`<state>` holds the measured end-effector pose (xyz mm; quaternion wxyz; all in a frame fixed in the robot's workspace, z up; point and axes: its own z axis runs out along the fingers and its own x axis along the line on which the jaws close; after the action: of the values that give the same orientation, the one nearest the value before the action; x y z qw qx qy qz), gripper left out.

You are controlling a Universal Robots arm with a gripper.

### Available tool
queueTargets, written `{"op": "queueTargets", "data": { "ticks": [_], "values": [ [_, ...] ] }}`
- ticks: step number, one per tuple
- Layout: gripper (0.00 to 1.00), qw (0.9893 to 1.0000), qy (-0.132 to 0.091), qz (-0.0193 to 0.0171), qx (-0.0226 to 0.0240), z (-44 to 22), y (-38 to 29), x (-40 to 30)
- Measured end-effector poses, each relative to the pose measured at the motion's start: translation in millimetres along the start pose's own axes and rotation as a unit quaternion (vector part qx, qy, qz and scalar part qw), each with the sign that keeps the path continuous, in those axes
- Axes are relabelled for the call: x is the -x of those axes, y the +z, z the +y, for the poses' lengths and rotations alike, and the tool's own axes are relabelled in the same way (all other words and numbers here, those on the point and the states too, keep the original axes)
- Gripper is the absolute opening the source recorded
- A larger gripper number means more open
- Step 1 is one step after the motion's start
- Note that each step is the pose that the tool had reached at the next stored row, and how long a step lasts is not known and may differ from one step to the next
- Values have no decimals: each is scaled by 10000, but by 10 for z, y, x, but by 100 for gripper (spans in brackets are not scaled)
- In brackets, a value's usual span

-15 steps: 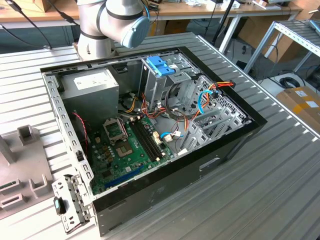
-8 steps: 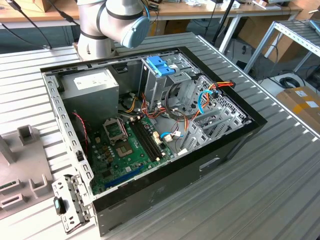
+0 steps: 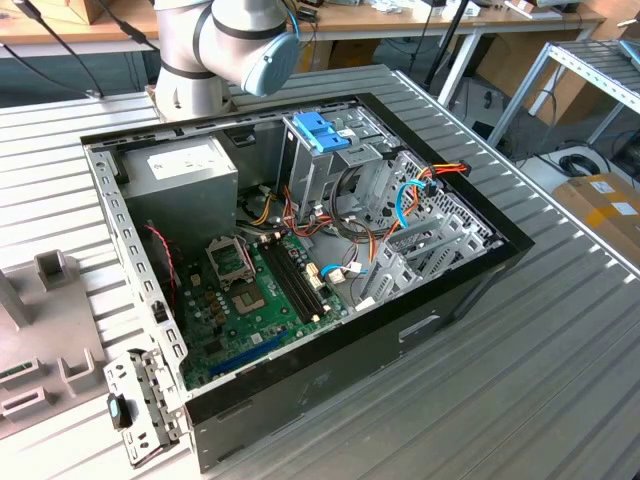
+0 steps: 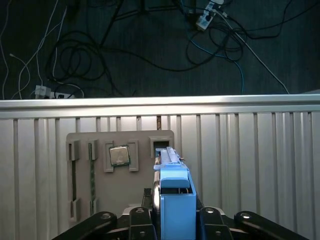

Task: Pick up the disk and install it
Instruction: 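Pick up the disk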

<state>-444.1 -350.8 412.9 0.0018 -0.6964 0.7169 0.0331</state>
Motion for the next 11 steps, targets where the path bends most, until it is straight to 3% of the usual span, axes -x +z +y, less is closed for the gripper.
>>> {"op": "queueTargets", "data": {
  "ticks": [11],
  "values": [
    [37,10000,0,0,0,2,-43,2]
  ]
}}
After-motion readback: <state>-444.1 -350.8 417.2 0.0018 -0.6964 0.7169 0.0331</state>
